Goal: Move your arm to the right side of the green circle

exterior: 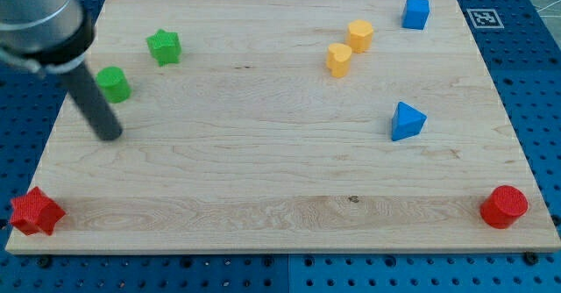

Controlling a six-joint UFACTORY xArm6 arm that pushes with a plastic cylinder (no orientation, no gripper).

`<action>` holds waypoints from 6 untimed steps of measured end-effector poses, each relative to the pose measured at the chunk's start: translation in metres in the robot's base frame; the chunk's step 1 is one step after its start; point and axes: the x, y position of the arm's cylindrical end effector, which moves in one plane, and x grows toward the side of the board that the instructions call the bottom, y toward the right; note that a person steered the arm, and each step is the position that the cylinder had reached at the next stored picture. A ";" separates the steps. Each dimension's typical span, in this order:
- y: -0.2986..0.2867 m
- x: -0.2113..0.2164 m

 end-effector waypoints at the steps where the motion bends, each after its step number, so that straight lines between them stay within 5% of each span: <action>1: 0.006 -0.035; 3: 0.009 -0.096; 4: 0.009 -0.086; 6: 0.005 0.024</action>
